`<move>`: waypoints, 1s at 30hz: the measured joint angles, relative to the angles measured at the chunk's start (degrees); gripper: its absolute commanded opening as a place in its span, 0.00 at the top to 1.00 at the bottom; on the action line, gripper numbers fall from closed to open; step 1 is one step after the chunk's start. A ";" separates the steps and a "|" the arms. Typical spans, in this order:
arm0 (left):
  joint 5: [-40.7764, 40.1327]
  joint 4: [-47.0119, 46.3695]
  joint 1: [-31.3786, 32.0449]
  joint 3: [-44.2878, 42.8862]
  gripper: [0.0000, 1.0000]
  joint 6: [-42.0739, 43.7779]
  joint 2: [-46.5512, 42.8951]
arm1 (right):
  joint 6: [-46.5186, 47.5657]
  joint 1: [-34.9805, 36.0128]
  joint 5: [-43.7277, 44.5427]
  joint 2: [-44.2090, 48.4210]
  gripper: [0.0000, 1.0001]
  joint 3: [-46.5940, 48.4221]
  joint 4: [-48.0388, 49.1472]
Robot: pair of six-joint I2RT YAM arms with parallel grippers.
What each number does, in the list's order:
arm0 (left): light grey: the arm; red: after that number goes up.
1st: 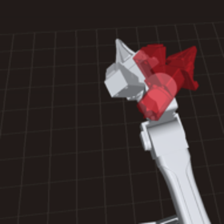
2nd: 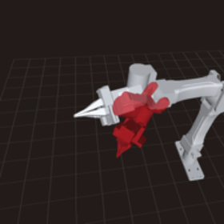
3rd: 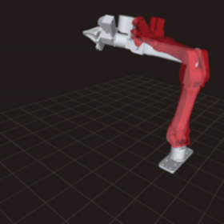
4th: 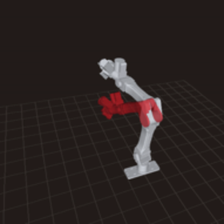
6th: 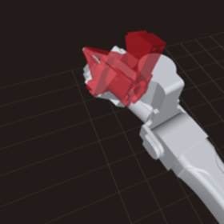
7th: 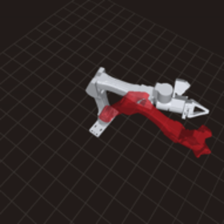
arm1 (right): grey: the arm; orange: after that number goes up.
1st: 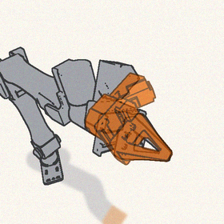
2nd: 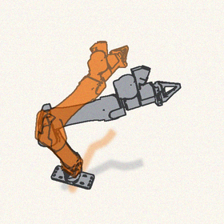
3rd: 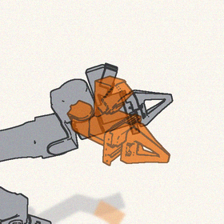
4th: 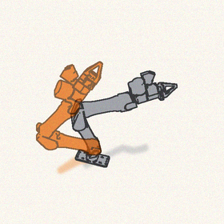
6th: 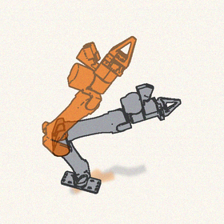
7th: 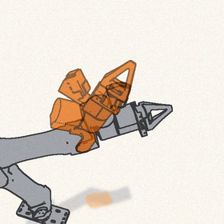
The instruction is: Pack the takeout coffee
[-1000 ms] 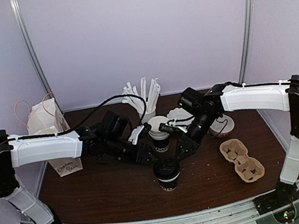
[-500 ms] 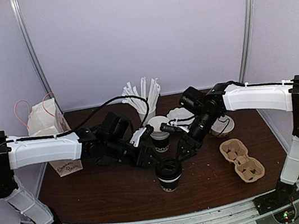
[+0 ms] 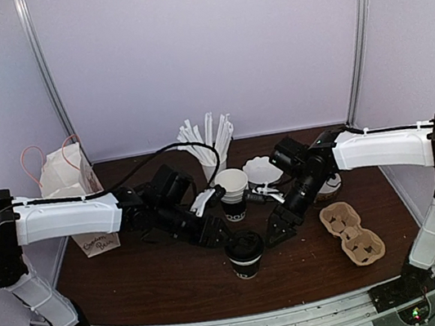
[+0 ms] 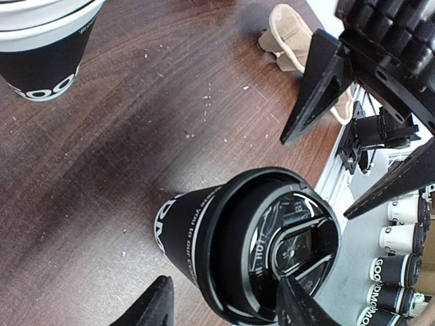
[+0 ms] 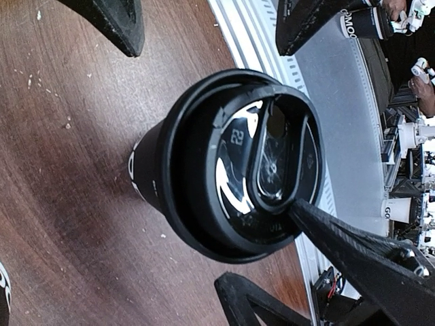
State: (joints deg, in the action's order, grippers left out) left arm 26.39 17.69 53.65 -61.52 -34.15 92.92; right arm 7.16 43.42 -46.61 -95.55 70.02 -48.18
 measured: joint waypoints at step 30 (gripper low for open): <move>-2.67 2.56 0.57 -1.38 0.43 0.63 -1.11 | -1.31 -0.98 0.85 -6.29 0.33 6.78 0.44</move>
State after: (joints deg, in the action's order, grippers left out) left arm 23.73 20.25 54.22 -62.89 -33.52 91.81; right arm 5.85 42.44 -45.76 -101.84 76.79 -47.75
